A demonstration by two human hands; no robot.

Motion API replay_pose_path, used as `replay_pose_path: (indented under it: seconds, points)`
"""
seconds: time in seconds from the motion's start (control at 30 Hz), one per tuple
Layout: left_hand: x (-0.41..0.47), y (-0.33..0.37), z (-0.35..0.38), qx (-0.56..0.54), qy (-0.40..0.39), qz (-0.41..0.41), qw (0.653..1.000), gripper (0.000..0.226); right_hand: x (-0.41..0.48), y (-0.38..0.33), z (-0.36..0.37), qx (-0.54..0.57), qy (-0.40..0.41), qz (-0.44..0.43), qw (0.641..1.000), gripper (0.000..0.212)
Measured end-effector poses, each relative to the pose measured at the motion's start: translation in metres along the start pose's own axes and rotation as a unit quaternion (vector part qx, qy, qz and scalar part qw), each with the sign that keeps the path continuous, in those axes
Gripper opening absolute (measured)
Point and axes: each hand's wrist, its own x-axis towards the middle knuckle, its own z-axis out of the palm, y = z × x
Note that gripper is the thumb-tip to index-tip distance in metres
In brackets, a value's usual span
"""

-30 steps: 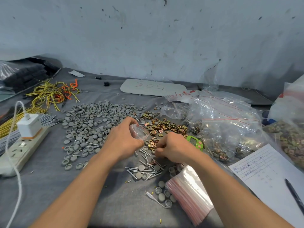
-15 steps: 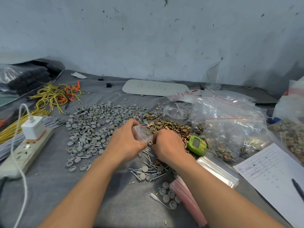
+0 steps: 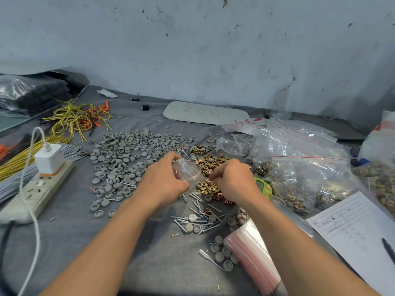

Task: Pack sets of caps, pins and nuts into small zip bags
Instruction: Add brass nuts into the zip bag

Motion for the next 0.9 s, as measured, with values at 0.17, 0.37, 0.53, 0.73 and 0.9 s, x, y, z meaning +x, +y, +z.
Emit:
replay_pose_path:
  seconds: [0.17,0.37,0.53,0.73,0.9]
  points:
    - [-0.002,0.003,0.0,0.006,-0.004,0.005,1.0,0.059,-0.002,0.0,-0.003,-0.041,0.022,0.042,0.998,0.055]
    - [-0.003,0.006,-0.002,0.001,-0.01,0.0,1.0,0.062,-0.006,-0.005,-0.014,0.146,0.078,0.018,0.986,0.014]
    - [-0.005,0.011,-0.001,-0.012,-0.031,0.008,0.999,0.063,-0.02,-0.025,-0.018,0.283,0.06,-0.058,0.955,0.015]
    - [-0.007,0.015,-0.004,-0.049,-0.038,0.012,0.998,0.05,-0.023,-0.042,-0.005,0.221,0.031,-0.103,0.969,0.014]
    - [-0.01,0.013,-0.009,-0.148,0.003,-0.012,0.989,0.047,-0.024,-0.038,-0.018,0.307,0.118,-0.077,0.941,0.009]
